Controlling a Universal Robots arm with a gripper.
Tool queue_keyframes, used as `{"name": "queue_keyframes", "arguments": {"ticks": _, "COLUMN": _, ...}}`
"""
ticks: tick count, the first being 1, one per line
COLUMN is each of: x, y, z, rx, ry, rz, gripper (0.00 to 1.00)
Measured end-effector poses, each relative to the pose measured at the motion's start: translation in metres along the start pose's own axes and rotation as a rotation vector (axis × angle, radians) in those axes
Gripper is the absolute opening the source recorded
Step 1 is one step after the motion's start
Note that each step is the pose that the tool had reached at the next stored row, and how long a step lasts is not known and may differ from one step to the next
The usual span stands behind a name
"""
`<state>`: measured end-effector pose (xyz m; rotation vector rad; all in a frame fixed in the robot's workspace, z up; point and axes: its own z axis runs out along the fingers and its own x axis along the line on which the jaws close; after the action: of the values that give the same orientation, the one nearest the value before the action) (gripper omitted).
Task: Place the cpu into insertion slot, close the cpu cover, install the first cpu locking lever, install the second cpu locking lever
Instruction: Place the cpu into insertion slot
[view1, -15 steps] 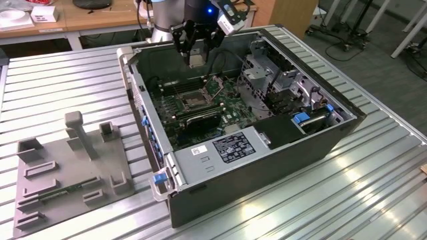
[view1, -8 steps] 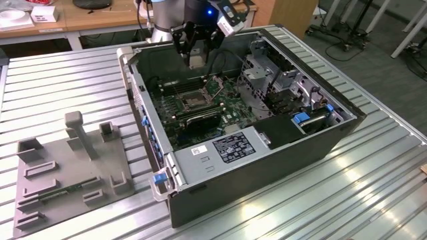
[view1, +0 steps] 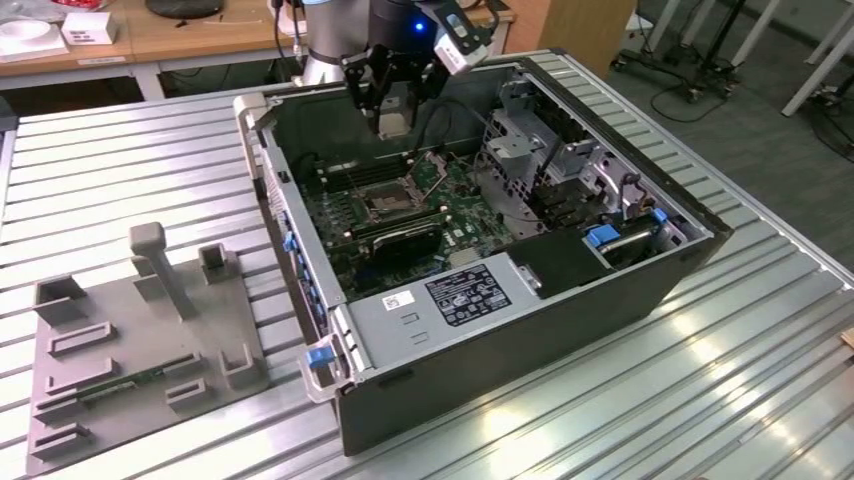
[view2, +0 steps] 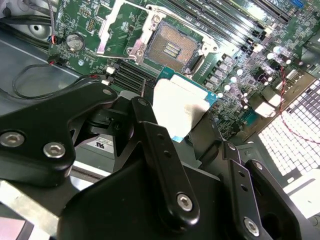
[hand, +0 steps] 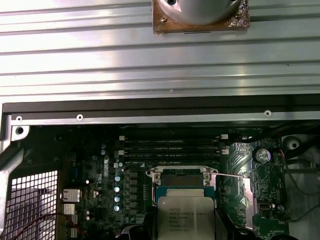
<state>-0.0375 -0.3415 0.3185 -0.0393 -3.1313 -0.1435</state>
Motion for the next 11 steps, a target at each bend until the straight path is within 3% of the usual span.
{"name": "queue_keyframes", "arguments": {"ticks": 11, "x": 0.0000, "y": -0.0004, "z": 0.0048, "rx": 0.0000, "ry": 0.0000, "rz": 0.000, "gripper": 0.54}}
